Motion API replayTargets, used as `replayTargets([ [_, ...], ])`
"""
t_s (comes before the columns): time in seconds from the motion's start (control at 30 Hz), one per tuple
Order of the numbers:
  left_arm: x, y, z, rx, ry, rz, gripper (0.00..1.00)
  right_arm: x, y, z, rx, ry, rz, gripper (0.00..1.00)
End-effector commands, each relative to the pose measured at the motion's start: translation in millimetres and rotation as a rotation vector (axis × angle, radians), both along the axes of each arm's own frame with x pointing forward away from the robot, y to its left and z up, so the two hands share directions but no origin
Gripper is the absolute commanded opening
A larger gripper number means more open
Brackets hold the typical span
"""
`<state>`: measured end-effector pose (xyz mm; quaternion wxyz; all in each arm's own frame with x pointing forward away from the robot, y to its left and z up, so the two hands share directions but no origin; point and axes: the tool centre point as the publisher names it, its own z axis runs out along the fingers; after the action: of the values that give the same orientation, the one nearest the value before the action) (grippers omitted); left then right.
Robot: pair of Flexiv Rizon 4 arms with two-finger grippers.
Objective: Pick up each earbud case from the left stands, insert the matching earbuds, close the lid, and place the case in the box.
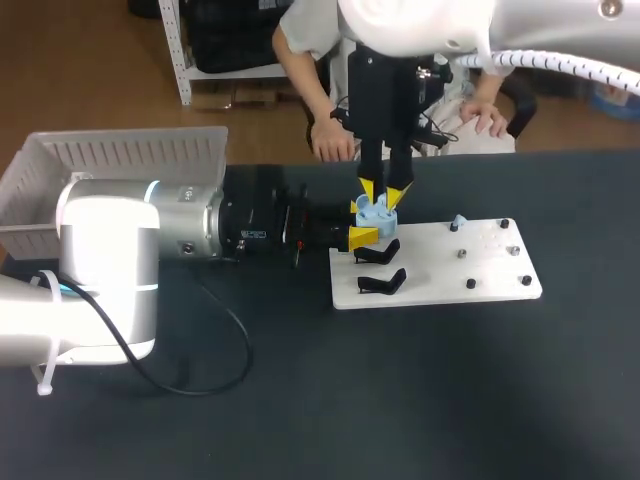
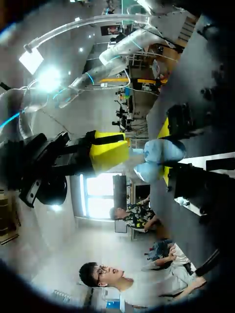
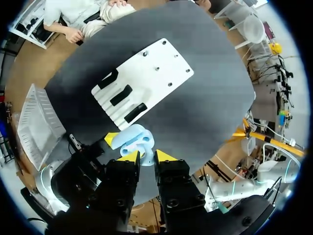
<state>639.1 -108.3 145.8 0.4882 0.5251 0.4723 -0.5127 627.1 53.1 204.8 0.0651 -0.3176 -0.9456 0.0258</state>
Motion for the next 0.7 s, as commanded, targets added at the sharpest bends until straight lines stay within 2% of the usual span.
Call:
replayTargets([
  [0.03, -1.3, -0.3, -0.8, -0.004, -0.004, 0.006, 0.0, 4.1, 1.8, 0.0, -0.006, 0.009, 0.002, 0.0],
  [0.7, -1.3, -0.3, -0.8, -0.004, -0.004, 0.006, 0.0, 2.7, -1.2, -4.7, -0.01, 0.028, -0.006, 0.0],
])
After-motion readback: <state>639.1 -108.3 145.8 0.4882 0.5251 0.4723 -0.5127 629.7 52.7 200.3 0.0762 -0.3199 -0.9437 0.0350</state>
